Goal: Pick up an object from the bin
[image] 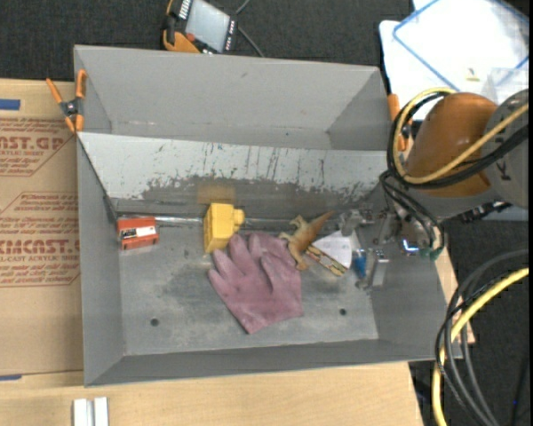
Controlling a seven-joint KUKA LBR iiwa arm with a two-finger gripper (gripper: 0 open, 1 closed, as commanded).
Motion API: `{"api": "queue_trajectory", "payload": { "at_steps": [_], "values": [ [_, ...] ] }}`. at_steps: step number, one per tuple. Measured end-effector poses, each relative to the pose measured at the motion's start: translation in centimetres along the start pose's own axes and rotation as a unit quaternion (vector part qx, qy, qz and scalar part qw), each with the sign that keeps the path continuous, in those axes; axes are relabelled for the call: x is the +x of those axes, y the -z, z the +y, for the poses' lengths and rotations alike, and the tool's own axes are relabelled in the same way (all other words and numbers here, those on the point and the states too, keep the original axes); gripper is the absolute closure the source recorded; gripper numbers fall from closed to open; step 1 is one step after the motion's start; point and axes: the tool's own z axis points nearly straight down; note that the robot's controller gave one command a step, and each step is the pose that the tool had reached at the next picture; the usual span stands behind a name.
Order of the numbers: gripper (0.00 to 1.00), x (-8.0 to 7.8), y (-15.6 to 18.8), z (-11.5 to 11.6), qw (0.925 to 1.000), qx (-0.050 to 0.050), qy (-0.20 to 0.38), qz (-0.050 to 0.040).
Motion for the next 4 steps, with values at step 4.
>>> {"api": "queue_trajectory", "payload": {
  "at_steps": [4],
  "values": [
    [0.0,-1.9,-3.2,10.4,0.9975,0.0,-0.07,-0.0081]
  ]
}}
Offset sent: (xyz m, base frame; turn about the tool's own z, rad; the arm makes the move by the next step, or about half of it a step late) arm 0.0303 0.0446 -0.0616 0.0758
